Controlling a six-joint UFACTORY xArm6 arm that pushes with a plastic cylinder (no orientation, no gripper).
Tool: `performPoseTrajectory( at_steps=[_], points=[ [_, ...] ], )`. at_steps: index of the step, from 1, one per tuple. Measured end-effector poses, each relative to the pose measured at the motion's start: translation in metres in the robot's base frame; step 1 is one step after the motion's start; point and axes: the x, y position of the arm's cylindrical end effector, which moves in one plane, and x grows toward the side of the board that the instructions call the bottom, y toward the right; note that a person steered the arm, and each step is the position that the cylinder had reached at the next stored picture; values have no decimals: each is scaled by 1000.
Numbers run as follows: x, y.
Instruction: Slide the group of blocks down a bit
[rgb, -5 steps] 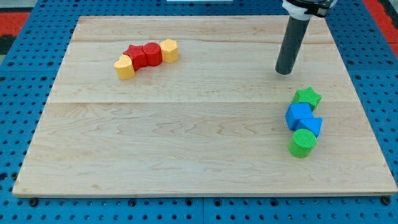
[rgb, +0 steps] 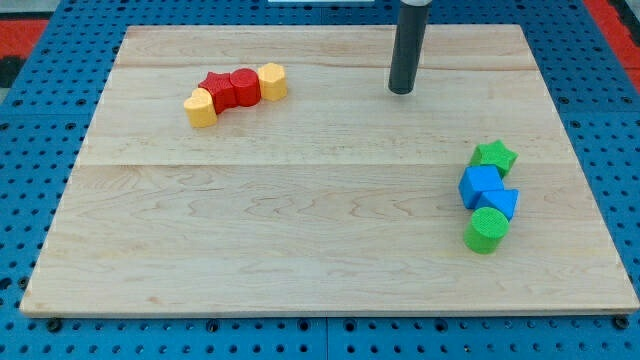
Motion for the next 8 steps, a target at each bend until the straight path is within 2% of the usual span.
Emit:
performPoseTrajectory(
  at_steps=[4,5,6,7,8],
  points=[
    [-7,-3],
    [-11,-30],
    [-32,-93],
    [-67,-129],
    [-74,-210]
  ],
)
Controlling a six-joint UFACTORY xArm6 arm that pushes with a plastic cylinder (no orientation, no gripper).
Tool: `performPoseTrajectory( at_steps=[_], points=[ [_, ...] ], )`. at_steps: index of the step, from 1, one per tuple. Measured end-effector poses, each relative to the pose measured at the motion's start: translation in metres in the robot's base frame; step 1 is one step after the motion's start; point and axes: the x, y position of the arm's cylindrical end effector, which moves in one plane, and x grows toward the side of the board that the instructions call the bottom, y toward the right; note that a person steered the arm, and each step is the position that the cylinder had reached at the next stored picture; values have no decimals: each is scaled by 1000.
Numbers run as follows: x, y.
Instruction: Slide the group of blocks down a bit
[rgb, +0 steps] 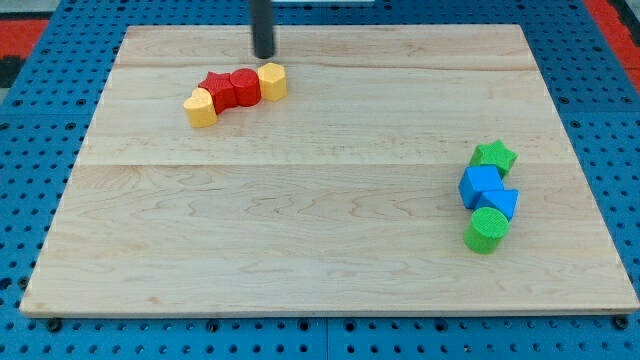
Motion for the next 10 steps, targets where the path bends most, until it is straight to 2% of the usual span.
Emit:
performPoseTrajectory(
  at_steps=[5,8,10],
  points=[
    [-1,-13],
    [11,-18],
    [39,4]
  ],
)
